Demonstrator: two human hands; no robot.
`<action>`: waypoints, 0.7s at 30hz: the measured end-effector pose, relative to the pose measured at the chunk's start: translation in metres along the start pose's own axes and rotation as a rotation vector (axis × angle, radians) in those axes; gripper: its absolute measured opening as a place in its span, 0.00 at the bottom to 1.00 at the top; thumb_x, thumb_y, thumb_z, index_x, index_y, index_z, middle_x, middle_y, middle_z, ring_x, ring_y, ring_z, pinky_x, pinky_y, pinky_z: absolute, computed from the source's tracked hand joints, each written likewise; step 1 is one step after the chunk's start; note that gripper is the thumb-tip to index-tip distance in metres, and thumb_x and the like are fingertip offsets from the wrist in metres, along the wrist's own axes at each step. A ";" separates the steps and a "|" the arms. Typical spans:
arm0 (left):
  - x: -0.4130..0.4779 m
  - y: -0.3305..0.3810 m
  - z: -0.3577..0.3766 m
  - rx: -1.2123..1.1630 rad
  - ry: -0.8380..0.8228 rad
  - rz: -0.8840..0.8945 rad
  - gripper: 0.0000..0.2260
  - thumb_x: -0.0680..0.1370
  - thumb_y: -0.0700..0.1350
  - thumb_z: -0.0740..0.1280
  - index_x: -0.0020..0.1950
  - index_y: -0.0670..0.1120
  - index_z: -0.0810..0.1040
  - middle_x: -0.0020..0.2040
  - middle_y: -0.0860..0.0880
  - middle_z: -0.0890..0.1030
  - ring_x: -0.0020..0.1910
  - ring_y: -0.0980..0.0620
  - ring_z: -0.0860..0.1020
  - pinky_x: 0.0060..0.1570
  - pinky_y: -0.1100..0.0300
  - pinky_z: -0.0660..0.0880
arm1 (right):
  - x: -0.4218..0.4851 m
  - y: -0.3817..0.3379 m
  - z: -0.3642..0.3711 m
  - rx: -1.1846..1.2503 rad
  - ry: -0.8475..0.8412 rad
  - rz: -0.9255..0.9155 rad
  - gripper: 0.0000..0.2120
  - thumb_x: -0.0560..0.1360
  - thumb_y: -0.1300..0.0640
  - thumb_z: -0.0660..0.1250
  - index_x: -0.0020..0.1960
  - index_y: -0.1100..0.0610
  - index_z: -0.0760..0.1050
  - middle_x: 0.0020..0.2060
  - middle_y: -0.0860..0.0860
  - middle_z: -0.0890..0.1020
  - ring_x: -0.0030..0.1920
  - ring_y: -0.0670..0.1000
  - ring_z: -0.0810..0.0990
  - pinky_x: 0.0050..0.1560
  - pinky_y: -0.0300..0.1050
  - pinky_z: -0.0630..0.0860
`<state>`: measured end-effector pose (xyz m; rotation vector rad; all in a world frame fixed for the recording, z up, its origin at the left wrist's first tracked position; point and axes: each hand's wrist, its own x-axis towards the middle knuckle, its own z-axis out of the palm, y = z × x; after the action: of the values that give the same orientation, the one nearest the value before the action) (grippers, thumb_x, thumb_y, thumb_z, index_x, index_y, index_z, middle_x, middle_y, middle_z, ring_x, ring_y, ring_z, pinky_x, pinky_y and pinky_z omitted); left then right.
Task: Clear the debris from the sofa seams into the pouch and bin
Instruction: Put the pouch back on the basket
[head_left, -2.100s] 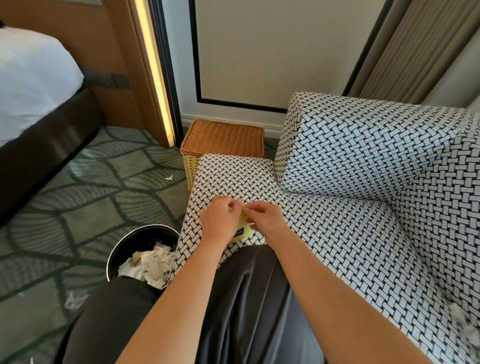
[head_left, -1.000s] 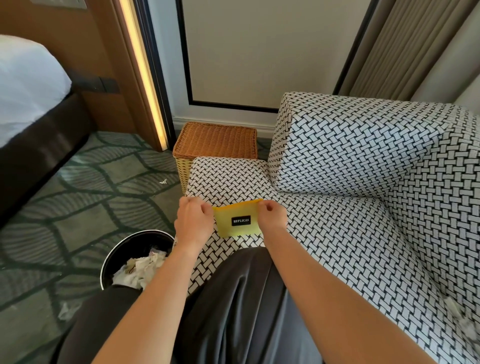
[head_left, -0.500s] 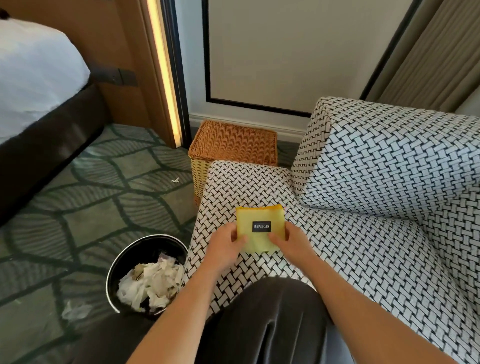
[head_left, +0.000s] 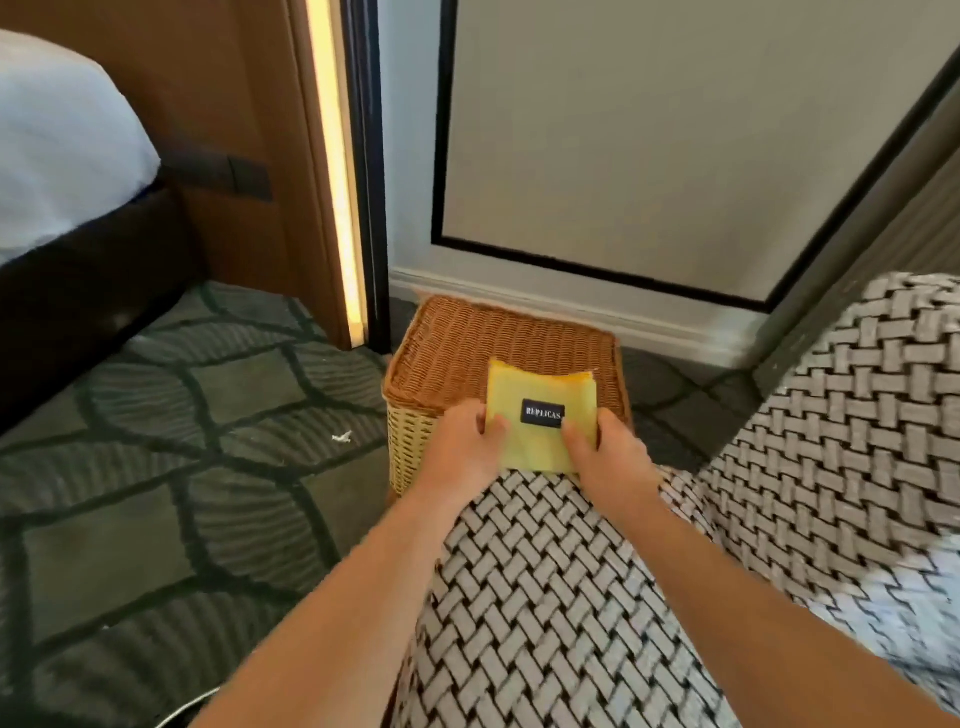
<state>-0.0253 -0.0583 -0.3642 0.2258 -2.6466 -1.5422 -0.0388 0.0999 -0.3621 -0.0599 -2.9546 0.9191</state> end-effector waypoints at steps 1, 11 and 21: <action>0.019 -0.004 0.000 0.012 0.003 -0.016 0.13 0.79 0.46 0.61 0.34 0.49 0.68 0.32 0.53 0.69 0.32 0.54 0.69 0.30 0.60 0.61 | 0.015 -0.002 0.008 0.014 0.020 0.009 0.13 0.77 0.44 0.56 0.48 0.54 0.69 0.38 0.48 0.75 0.37 0.46 0.73 0.37 0.45 0.70; 0.111 -0.030 0.030 -0.270 0.158 -0.359 0.10 0.78 0.40 0.62 0.37 0.48 0.74 0.38 0.49 0.75 0.44 0.44 0.79 0.47 0.47 0.79 | 0.112 -0.005 0.068 0.320 -0.015 0.178 0.09 0.78 0.50 0.59 0.51 0.56 0.73 0.43 0.48 0.75 0.40 0.45 0.72 0.29 0.34 0.62; 0.127 -0.037 0.052 -0.162 -0.037 -0.298 0.24 0.79 0.43 0.62 0.74 0.43 0.61 0.70 0.45 0.68 0.67 0.48 0.67 0.60 0.62 0.62 | 0.125 0.007 0.088 0.364 -0.164 0.177 0.12 0.76 0.62 0.62 0.58 0.55 0.75 0.48 0.49 0.77 0.46 0.47 0.73 0.42 0.38 0.67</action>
<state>-0.1538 -0.0520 -0.4240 0.6094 -2.5895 -1.8518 -0.1681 0.0626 -0.4345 -0.2457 -2.9043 1.5395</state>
